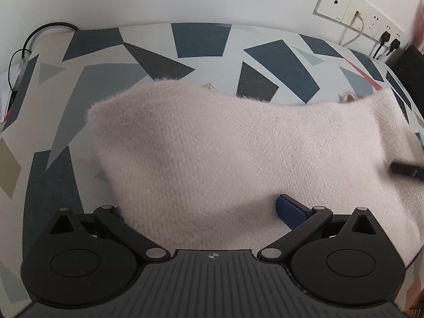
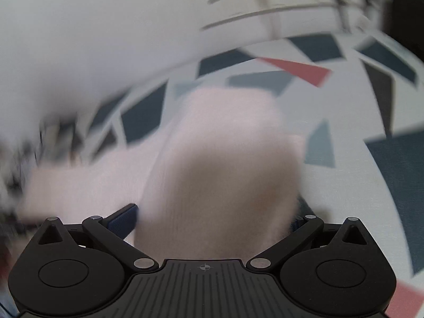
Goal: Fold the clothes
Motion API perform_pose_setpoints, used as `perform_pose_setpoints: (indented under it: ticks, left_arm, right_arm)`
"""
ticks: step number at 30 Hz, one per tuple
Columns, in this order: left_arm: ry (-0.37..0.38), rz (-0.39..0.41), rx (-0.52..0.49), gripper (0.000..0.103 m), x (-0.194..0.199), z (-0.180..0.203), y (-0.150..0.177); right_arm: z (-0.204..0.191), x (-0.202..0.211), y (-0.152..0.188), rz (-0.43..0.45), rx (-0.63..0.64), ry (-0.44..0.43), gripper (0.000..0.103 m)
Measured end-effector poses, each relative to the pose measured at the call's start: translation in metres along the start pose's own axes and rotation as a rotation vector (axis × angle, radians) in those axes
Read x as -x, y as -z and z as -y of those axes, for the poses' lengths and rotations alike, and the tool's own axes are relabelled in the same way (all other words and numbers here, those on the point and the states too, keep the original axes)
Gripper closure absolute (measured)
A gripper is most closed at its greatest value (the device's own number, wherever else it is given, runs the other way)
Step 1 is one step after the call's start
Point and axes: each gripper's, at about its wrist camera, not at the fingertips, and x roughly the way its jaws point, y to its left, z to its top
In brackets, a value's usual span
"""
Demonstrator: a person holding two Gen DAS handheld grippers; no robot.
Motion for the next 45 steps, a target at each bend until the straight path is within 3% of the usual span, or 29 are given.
perform_pose_setpoints:
  ticks: [2, 7, 13, 41, 42, 43, 44, 45]
  left_arm:
    - [0.002, 0.004, -0.002, 0.000, 0.001, 0.000, 0.001]
    - [0.005, 0.007, -0.003, 0.000, 0.001, -0.001, 0.001]
    - [-0.002, 0.008, 0.005, 0.000, 0.001, 0.001, 0.000]
    - [-0.030, 0.088, 0.011, 0.001, 0.003, 0.008, 0.011]
    - [-0.014, 0.092, 0.003, 0.008, 0.005, 0.010, 0.012]
    - [0.001, 0.096, -0.005, 0.021, 0.007, 0.012, 0.013]
    - [0.016, 0.099, -0.013, 0.030, 0.009, 0.014, 0.013]
    - [0.032, 0.103, -0.021, 0.046, 0.011, 0.016, 0.014]
  right_arm:
    - [-0.014, -0.005, -0.001, -0.024, 0.098, 0.055, 0.001]
    - [0.003, -0.002, -0.007, -0.009, -0.033, 0.006, 0.001]
    - [-0.013, -0.007, -0.008, -0.015, 0.046, 0.081, 0.001]
    - [-0.023, -0.015, -0.014, -0.031, 0.043, 0.125, 0.001]
    - [-0.024, -0.016, -0.016, -0.045, 0.038, 0.127, 0.001]
    - [-0.027, -0.016, -0.018, -0.054, 0.041, 0.121, 0.009]
    - [-0.030, -0.014, -0.018, -0.056, 0.047, 0.104, 0.025]
    - [-0.034, -0.012, -0.018, -0.059, 0.050, 0.082, 0.034]
